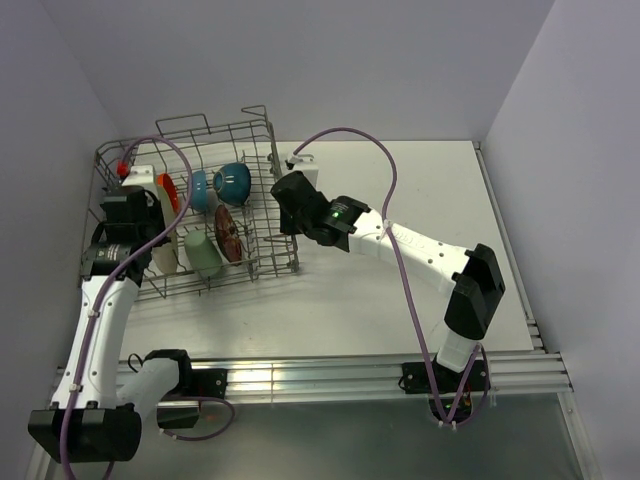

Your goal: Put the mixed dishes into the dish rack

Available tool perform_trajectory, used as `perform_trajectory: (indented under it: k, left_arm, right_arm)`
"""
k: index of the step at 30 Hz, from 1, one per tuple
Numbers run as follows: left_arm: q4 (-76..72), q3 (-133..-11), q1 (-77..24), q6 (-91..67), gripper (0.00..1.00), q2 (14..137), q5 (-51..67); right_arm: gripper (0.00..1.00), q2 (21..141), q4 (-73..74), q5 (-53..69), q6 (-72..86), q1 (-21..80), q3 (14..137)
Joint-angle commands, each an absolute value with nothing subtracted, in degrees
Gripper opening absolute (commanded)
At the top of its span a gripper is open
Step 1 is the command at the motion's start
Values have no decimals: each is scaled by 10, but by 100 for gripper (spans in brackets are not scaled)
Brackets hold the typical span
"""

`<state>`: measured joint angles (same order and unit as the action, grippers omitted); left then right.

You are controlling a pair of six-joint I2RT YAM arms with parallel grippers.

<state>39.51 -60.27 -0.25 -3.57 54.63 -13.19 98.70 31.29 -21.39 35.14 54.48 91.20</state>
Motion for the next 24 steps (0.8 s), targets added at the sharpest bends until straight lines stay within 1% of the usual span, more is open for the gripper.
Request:
perform_trajectory:
  k: [1, 9, 12, 15, 16, 18, 20, 24]
  left_arm:
    - [320, -609, -2, -22, 0, 541, -118]
    - [316, -595, -2, -65, 0, 580, -128]
    - [317, -592, -2, -83, 2, 601, -149]
    - [316, -591, -2, -101, 8, 619, -163]
    - [318, -592, -2, -105, 12, 627, -164]
    - [320, -592, -2, -111, 12, 634, -165]
    - [316, -588, -2, -119, 17, 637, -170]
    - [309, -583, -2, -123, 22, 642, -171]
  right_arm:
    - [0, 947, 279, -163, 392, 558, 904]
    - [0, 934, 278, -155, 406, 562, 897]
    - [0, 926, 275, -157, 414, 565, 889]
    - [0, 916, 272, -162, 424, 570, 881]
    - [0, 912, 272, -164, 426, 574, 876]
    - [0, 906, 271, -168, 432, 577, 873]
    - [0, 901, 272, -171, 441, 583, 868]
    - [0, 895, 273, -189, 453, 597, 861]
